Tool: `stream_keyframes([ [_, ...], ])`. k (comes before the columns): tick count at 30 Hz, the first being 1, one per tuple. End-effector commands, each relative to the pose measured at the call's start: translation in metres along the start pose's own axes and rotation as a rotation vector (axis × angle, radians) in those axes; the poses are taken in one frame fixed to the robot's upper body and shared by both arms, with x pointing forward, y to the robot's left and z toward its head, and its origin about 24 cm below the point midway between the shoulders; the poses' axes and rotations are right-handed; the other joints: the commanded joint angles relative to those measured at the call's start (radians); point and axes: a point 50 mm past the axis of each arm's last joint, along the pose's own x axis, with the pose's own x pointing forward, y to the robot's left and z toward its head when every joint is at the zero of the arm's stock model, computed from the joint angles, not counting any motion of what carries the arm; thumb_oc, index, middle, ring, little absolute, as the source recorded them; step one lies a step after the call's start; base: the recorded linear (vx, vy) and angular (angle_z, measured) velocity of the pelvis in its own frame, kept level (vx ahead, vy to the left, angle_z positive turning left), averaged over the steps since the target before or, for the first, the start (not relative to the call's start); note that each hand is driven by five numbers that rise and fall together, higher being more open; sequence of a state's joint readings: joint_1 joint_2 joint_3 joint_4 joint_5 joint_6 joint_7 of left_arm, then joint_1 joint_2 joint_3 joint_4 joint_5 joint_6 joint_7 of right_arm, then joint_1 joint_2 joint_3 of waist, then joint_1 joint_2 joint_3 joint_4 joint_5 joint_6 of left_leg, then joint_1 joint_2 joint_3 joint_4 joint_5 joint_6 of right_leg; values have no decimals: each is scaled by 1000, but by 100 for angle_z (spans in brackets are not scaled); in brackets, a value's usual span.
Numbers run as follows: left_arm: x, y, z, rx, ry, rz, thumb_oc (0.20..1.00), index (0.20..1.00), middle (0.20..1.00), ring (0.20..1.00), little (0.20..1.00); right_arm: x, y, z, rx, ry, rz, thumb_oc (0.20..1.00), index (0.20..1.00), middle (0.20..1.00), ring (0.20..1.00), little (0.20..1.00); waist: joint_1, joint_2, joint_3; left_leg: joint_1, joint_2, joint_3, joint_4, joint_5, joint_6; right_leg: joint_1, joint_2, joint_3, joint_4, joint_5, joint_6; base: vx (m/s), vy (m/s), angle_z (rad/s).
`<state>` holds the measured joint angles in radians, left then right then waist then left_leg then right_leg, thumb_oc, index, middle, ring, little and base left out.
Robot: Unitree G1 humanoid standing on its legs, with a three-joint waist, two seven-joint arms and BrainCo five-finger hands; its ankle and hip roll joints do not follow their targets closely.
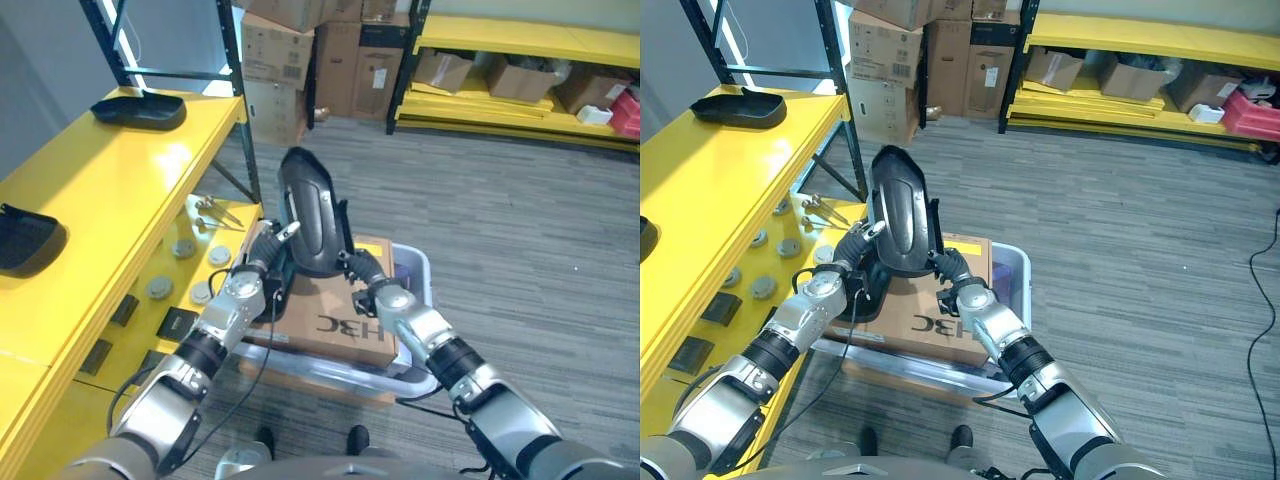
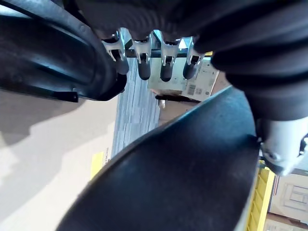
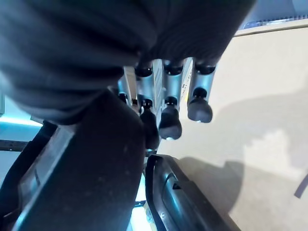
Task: Move parts from the plastic box to the shelf.
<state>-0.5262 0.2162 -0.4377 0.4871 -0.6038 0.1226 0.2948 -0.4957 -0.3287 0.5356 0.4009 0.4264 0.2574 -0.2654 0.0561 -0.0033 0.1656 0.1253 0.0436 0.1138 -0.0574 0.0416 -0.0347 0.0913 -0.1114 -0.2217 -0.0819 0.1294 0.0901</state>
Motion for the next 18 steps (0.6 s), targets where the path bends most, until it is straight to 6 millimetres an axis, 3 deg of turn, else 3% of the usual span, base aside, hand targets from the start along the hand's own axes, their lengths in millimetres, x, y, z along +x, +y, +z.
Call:
stream_keyframes([
  [1,11,-28,39,66,-153,-76,1000,1000,1000,1000,1000,5,13,64,9,-244,64,200,200,200,200,200,27,-8,-43,-22,53,-51,40,-63,-42,19,-84,9,10,-69,106,0,0,0],
  [9,10,-32,45,169,-194,-106,1000,1000,1000,1000,1000,4,20,66,3,-247,78,200,200,200,200,200,33,-8,-38,-25,52,-56,41,-63,-42,20,-84,8,10,-69,106,0,0,0],
  [10,10,-32,46,203,-202,-105,200,200,200,200,200,4,19,67,4,-249,77,200,200,200,200,200,32,-8,-38,-25,51,-56,41,-64,-42,19,-84,8,10,-69,106,0,0,0],
  [18,9,-28,45,282,-206,-104,200,200,200,200,200,4,17,69,11,-251,77,200,200,200,200,200,29,-6,-37,-23,52,-54,40,-63,-43,19,-83,15,9,-70,106,0,0,0],
])
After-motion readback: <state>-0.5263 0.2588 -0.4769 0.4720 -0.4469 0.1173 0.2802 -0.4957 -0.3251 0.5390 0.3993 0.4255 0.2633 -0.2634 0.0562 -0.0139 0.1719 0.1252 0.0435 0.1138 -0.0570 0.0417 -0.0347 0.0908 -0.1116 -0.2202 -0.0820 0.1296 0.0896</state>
